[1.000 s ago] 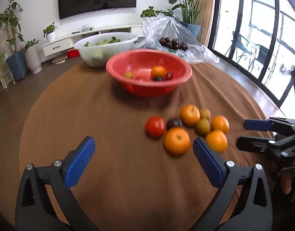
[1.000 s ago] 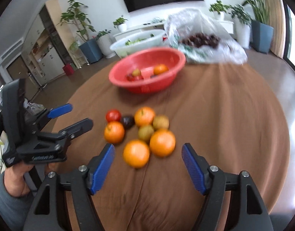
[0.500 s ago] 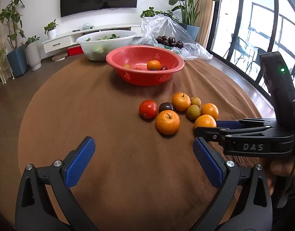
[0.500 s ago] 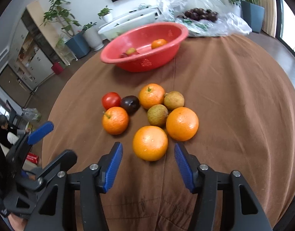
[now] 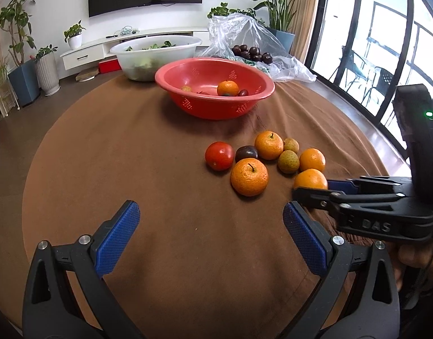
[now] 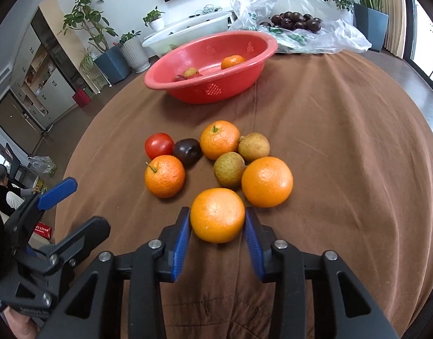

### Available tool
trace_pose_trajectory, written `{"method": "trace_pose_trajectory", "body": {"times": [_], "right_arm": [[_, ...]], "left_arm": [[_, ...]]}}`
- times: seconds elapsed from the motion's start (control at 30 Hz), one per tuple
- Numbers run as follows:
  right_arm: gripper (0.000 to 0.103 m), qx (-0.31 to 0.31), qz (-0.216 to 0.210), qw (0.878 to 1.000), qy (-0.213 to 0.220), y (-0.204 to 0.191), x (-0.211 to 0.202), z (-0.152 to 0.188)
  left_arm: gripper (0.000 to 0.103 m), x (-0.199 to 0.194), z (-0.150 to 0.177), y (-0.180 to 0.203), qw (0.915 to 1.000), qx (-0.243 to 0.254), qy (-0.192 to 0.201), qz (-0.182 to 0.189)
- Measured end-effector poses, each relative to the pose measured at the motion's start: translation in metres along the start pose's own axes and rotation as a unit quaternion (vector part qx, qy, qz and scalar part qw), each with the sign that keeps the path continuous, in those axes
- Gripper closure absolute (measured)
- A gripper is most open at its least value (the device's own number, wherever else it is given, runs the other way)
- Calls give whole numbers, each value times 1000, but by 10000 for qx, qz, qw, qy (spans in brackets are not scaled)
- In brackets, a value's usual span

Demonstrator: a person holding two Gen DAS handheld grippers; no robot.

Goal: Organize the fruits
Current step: 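Grasp the large orange with the right tool while the left tool grasps a tangerine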

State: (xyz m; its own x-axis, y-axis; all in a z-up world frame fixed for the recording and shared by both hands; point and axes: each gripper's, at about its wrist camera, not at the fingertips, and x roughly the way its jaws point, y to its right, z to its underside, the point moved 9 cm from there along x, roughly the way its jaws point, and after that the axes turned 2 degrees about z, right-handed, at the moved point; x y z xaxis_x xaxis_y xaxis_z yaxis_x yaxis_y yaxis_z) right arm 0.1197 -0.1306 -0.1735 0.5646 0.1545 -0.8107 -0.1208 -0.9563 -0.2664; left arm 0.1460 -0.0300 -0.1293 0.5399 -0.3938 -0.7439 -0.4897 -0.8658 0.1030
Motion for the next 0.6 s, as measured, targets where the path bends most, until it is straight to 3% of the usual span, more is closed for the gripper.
{"method": "trace_pose_trajectory", "body": {"times": [0.3, 0.6], "right_arm": [[63, 36, -58, 9995, 320, 14, -35, 1], [63, 234, -87, 9989, 402, 31, -43, 2]], "left_arm": [[0, 33, -16, 23, 9994, 185, -306, 31], [3, 60, -23, 34, 9983, 233, -520, 98]]}}
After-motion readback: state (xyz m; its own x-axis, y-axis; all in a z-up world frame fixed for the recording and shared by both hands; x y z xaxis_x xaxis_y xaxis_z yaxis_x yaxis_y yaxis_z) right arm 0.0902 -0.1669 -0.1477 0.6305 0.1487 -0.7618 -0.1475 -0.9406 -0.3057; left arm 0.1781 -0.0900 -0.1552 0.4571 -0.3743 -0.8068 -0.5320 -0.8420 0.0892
